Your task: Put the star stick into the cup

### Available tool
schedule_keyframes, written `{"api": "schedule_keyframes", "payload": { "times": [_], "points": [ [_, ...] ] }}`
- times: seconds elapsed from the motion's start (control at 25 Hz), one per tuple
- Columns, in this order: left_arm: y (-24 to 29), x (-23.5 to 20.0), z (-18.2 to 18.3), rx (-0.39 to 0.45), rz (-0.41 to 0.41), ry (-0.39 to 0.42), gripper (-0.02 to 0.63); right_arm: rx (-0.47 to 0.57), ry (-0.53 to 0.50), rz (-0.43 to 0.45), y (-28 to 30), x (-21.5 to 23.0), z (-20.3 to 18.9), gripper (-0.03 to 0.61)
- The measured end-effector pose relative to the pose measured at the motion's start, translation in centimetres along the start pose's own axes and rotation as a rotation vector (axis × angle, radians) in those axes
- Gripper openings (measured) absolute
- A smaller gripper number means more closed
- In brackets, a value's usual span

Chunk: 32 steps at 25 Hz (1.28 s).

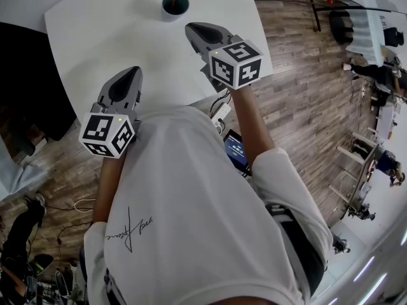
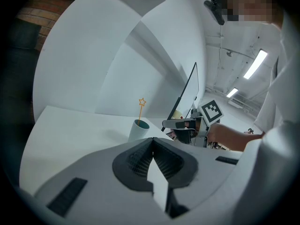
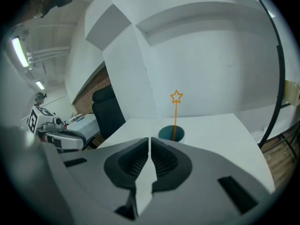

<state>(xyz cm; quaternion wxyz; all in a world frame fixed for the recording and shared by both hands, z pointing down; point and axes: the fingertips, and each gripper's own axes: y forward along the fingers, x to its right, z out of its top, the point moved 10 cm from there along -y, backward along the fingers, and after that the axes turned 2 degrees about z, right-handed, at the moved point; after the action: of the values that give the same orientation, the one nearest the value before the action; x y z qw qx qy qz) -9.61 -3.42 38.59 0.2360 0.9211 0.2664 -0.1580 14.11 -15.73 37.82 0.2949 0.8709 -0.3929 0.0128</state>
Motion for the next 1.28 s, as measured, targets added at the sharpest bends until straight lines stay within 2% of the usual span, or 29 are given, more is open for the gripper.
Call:
{"api": "schedule_keyframes", "payload": {
  "times": [0.8, 1.28],
  "points": [
    [-0.1, 0.2, 0.1, 0.017, -0.005, 0.009, 0.009, 0.005, 0.060, -0.008, -4.2, -3.4, -2.9, 0.012],
    [-0.9, -0.6, 0.2, 0.042, 0.020, -0.034, 0.009, 0.012, 0.074, -0.006, -5.9, -5.3, -4.1, 0.011]
  ]
}}
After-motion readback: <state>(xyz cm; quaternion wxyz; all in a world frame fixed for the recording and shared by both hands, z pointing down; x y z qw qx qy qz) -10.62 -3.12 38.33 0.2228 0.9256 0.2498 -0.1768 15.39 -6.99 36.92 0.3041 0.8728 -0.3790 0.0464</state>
